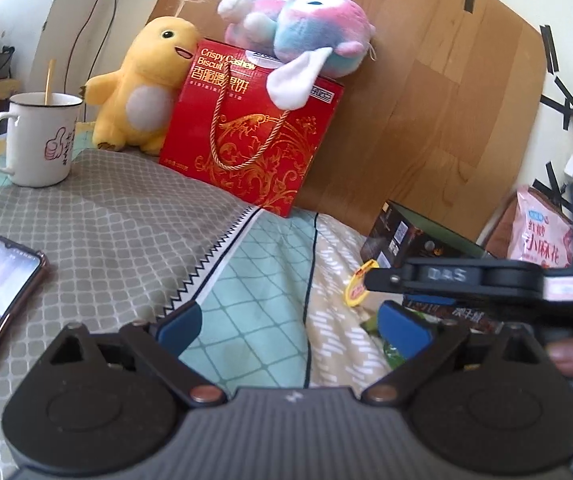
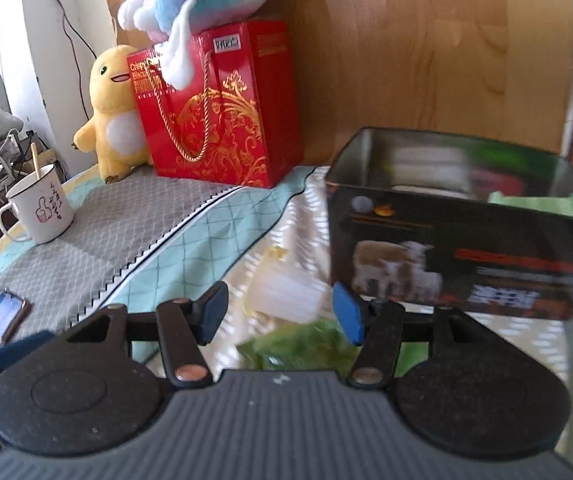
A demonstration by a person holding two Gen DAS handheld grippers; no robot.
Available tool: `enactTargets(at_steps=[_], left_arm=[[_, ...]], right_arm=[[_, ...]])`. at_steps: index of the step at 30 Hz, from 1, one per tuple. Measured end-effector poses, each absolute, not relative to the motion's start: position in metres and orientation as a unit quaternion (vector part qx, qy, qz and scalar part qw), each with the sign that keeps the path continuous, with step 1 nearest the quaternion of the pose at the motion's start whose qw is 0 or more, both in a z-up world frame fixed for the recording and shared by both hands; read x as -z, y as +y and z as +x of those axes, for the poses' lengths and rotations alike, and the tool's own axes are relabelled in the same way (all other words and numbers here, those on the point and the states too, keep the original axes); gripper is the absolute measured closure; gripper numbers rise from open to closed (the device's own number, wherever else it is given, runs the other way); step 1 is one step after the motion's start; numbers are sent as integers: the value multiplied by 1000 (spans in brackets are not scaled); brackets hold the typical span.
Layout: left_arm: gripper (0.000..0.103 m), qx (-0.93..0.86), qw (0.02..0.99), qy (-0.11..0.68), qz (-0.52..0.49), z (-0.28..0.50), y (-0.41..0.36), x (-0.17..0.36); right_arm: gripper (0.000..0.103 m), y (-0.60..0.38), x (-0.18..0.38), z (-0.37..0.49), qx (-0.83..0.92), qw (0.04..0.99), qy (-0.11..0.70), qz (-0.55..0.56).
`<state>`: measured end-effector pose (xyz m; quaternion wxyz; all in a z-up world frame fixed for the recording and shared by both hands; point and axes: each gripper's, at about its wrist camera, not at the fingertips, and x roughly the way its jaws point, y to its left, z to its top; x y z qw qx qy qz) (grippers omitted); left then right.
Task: Organize snacks
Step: 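Grasp the yellow-lidded cup with the right gripper, then carry the cup into the black tin box and open the right gripper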
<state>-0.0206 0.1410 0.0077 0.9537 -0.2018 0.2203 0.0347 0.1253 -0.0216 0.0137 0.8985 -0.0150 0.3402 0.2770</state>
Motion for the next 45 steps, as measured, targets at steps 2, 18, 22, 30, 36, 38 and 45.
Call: enactTargets(at_steps=[2, 18, 22, 30, 36, 38, 45], left_arm=[[5, -37, 954, 219, -201, -21, 141, -8], [5, -35, 954, 216, -206, -21, 143, -8], [9, -13, 956, 215, -200, -22, 140, -9], [29, 119, 948, 233, -183, -20, 129, -10], [42, 221, 924, 261, -174, -32, 101, -14], [45, 265, 905, 280, -182, -39, 87, -13], [45, 348, 868, 315, -164, -67, 51, -11]], right_arm=[[41, -17, -12, 132, -265, 902, 340, -11], [51, -36, -16, 97, -308, 888, 339, -34], [51, -58, -17, 57, -333, 878, 331, -96], [51, -114, -11, -15, -351, 866, 327, -141], [52, -135, -2, -51, -341, 870, 332, -128], [52, -141, 0, -62, -330, 877, 326, -124], [52, -158, 2, -78, -320, 889, 313, -96]])
